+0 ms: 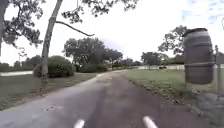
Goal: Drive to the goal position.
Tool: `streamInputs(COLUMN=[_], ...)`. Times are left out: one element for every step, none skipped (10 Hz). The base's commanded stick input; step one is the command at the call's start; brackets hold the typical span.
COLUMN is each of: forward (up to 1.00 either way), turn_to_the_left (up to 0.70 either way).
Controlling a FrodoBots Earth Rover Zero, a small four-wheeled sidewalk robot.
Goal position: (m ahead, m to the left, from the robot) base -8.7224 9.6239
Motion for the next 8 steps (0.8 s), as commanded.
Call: streamInputs(forward=[0.70,0.70,0.70,0.70,0.70,0.70,0.70,0.70], turn_to_the_left=[0.00,0.00,0.00,0.00,0.00,0.00,0.00,0.00])
